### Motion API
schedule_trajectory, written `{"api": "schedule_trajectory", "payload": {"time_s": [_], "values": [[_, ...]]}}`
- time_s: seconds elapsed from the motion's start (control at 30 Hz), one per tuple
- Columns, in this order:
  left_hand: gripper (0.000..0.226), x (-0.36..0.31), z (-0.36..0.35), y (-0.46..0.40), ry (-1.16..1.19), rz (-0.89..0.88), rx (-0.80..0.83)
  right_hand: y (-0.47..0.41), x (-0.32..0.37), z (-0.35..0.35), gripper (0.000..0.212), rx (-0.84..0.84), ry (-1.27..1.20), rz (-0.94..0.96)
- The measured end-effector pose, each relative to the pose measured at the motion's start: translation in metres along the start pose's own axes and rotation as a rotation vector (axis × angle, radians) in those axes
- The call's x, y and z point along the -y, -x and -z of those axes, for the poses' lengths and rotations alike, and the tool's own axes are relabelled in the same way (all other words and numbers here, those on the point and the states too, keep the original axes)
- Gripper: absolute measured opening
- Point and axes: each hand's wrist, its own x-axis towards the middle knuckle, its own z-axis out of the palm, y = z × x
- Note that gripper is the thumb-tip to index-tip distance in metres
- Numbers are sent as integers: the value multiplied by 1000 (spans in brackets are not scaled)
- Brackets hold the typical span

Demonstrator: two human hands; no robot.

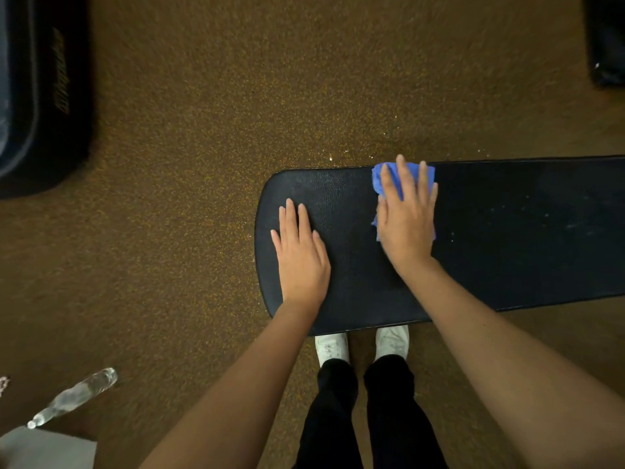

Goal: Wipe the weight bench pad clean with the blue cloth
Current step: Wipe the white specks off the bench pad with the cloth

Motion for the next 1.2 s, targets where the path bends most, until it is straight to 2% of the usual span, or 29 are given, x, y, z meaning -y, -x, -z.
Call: {"api": "schedule_trajectory", "payload": {"time_s": [0.13, 0.2, 0.33, 0.47, 0.6, 0.67, 0.77, 0.83, 0.9, 1.0, 1.07, 1.13, 1.2], "values": [[54, -1, 0, -1, 39, -6, 6, 8, 37, -17, 68, 87, 4, 384], [50, -2, 1, -2, 64, -10, 6, 6, 41, -18, 68, 117, 28, 433], [53, -12, 1, -6, 64, -41, 4, -5, 13, -6, 66, 157, 73, 372], [53, -26, -3, -8, 63, -97, 28, 2, -36, 11, 50, 42, 66, 56], [54, -39, -8, -9, 67, -143, 54, 27, -43, 15, 51, -25, 33, -213], [54, -44, -10, -8, 67, -154, 70, 36, -24, 8, 56, -17, 15, -154], [54, -51, -14, -4, 60, -187, 77, 35, -14, 1, 66, 57, 20, 154], [53, -55, -18, -3, 41, -207, 75, 27, -31, 7, 73, 146, 78, 259], [52, -59, -22, -4, 31, -219, 80, 22, -56, 16, 69, 149, 115, 180], [52, -70, -30, -7, 17, -256, 102, 30, -88, 28, 54, 16, 76, -61], [53, -77, -36, -8, -5, -296, 125, 43, -87, 26, 53, -33, 61, -124], [54, -82, -42, -10, -47, -329, 141, 59, -76, 20, 59, -37, 60, -53], [53, -86, -46, -12, -92, -349, 151, 71, -74, 14, 72, 28, 77, 130]]}}
